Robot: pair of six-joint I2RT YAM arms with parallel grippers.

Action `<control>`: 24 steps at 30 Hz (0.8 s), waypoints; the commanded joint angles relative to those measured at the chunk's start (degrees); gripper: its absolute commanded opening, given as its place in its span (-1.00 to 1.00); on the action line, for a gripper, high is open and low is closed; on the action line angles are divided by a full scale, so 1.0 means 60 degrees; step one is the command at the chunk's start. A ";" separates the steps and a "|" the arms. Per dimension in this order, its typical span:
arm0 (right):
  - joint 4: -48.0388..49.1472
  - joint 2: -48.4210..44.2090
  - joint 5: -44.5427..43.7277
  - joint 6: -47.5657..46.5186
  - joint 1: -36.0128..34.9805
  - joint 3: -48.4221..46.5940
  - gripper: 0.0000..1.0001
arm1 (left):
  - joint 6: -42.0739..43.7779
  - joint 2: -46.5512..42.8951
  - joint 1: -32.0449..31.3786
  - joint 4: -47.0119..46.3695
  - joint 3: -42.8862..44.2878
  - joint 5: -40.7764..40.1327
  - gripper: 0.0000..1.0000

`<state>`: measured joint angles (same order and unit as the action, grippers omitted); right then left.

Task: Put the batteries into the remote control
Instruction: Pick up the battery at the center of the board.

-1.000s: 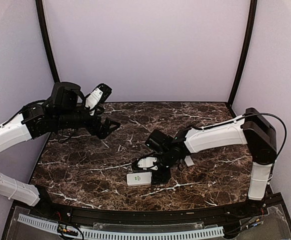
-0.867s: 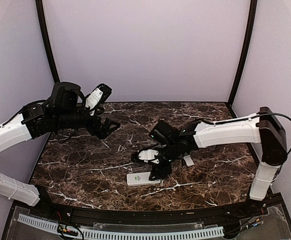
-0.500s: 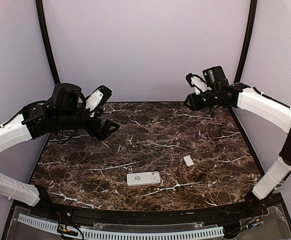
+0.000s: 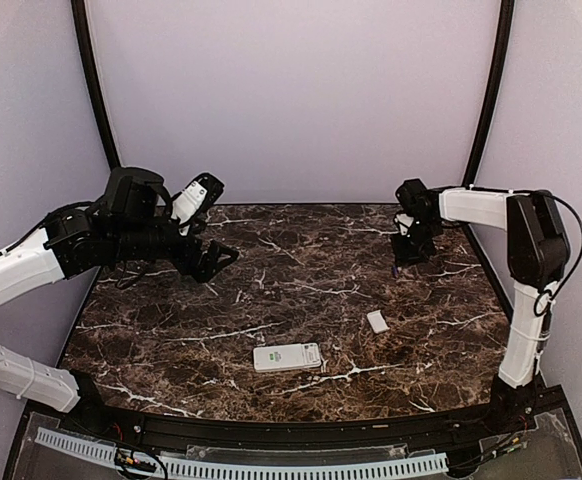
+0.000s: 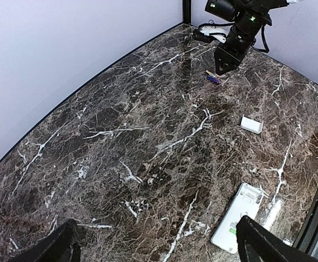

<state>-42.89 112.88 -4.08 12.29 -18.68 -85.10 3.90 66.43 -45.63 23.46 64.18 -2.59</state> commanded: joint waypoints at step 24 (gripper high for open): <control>0.0486 0.1460 -0.0235 0.0240 0.0447 -0.0501 -0.62 | 0.0148 0.0163 0.0046 0.0350 -0.0084 -0.0037 0.98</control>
<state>-40.45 120.03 -5.02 13.63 -16.43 -88.95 4.21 67.51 -45.54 23.99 64.18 -2.63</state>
